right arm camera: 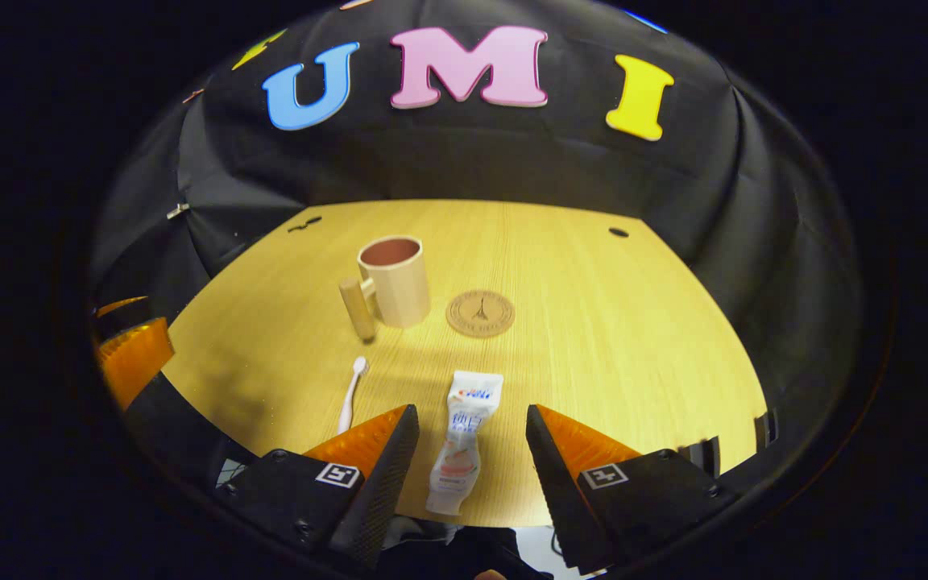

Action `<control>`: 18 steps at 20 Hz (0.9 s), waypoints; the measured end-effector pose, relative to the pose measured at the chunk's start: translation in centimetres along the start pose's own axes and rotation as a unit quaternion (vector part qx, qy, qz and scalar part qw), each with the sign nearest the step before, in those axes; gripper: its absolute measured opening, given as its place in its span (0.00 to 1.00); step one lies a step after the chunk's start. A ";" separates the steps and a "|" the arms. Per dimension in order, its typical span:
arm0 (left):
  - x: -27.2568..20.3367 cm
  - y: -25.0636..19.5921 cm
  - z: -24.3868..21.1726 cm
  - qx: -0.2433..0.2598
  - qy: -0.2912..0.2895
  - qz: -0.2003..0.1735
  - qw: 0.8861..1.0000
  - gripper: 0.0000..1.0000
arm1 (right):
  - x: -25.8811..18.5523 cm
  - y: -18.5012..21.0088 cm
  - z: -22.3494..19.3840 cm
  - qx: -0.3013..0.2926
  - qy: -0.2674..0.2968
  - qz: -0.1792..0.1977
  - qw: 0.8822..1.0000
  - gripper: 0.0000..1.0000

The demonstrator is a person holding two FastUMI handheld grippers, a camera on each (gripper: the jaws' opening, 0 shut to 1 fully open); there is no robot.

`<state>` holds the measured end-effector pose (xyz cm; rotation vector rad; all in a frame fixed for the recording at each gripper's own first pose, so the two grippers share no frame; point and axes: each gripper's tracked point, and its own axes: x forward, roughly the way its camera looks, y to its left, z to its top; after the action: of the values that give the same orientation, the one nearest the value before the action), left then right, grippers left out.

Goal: Put the toothbrush and toothpaste on the desktop into the cup, then pick up the cup and place it on the coaster on the desktop.

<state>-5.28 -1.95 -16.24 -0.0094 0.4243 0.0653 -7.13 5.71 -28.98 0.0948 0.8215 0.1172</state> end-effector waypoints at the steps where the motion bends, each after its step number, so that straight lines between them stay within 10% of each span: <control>1: -0.2 0.3 -0.4 -0.003 0.008 0.006 1.000 0.77 | 0.6 0.0 -0.7 0.002 0.017 0.000 1.000 0.83; 17: -1.4 3.8 -4.8 -0.045 0.063 0.067 0.995 0.72 | 6.4 1.2 -3.7 0.019 0.143 0.011 0.990 0.89; 18: -1.4 3.9 -5.0 -0.045 0.065 0.067 0.995 0.72 | 6.4 1.1 -3.9 0.016 0.150 0.009 0.988 0.78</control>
<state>-8.85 1.72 -20.21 -0.0745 0.5520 0.2179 -5.71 7.81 -36.09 0.1172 1.1243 0.1370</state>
